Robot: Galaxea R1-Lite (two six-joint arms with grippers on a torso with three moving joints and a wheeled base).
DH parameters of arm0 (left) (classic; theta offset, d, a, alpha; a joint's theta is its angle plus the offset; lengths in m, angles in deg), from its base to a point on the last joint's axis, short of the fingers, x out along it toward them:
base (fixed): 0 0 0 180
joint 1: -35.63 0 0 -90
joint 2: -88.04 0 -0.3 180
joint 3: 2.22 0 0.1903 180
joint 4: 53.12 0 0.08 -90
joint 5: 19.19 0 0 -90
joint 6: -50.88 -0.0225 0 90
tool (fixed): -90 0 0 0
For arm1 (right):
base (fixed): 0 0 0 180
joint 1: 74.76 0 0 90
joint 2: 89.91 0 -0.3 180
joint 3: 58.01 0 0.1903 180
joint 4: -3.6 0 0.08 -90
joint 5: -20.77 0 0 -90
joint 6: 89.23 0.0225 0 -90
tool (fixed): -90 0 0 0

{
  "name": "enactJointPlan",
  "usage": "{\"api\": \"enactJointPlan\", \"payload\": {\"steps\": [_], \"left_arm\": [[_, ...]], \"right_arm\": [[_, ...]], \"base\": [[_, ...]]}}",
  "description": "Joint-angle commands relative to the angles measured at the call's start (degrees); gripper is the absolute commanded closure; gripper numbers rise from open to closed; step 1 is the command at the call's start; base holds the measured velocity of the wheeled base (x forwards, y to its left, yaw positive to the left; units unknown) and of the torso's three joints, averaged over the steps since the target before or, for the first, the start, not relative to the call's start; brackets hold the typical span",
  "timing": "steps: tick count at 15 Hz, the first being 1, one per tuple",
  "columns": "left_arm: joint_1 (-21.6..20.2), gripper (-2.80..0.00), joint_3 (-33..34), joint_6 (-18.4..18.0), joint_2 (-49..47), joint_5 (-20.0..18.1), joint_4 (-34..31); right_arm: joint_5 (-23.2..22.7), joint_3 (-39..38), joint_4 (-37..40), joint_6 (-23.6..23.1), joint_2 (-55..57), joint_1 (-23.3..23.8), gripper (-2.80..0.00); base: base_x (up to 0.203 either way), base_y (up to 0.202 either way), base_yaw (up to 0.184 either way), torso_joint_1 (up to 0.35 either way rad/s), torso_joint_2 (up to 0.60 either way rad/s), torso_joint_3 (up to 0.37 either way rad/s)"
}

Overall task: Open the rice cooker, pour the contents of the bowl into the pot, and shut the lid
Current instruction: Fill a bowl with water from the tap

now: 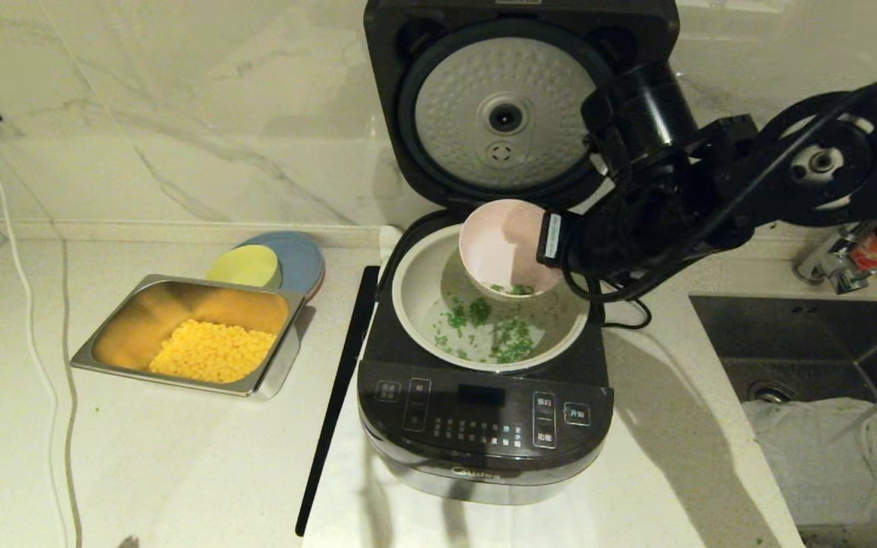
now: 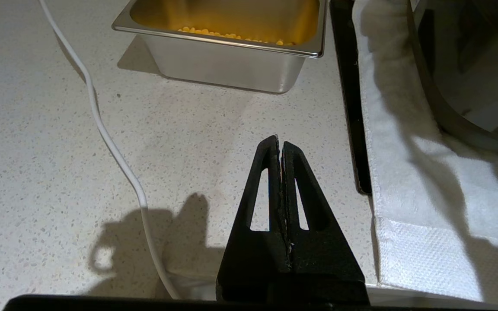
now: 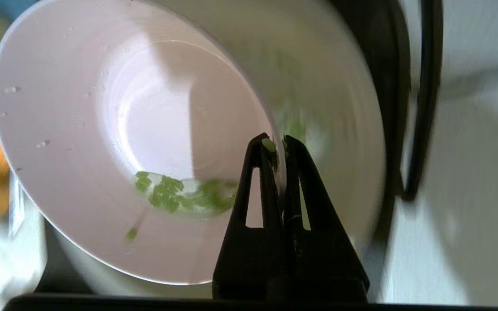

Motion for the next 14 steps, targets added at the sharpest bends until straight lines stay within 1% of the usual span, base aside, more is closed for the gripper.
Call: {"api": "enactJointPlan", "payload": {"steps": [1,3,5,6,8,11,14], "left_arm": [[0.0,0.0,0.5,0.0,0.1,0.0,0.0],[0.0,0.0,0.5,0.0,0.1,0.0,0.0],[0.0,0.0,0.5,0.0,0.1,0.0,0.0],[0.0,0.0,0.5,0.0,0.1,0.0,0.0],[0.0,0.0,0.5,0.0,0.1,0.0,0.0],[0.0,0.0,0.5,0.0,0.1,0.0,0.0],[0.0,0.0,0.5,0.0,0.1,0.0,0.0]], "right_arm": [[-6.3,1.4,7.7,0.7,-4.1,1.0,0.0],[-9.9,1.3,12.2,1.4,-7.6,2.0,0.0],[-11.3,0.9,16.0,1.4,-11.6,3.9,0.0],[-13.1,0.6,18.7,1.3,-13.9,5.4,0.0],[-18.1,-1.4,23.7,0.9,-18.1,10.0,0.0],[-21.4,-8.3,24.8,-1.1,-23.0,21.1,0.0],[-25.8,-16.3,24.1,-4.5,-25.8,34.9,0.0]], "base": [[0.0,0.0,0.0,0.0,0.0,0.0],[0.0,0.0,0.0,0.0,0.0,0.0],[0.0,0.0,0.0,0.0,0.0,0.0],[0.0,0.0,0.0,0.0,0.0,0.0],[0.0,0.0,0.0,0.0,0.0,0.0],[0.0,0.0,0.0,0.0,0.0,0.0],[0.0,0.0,0.0,0.0,0.0,0.0]]}}
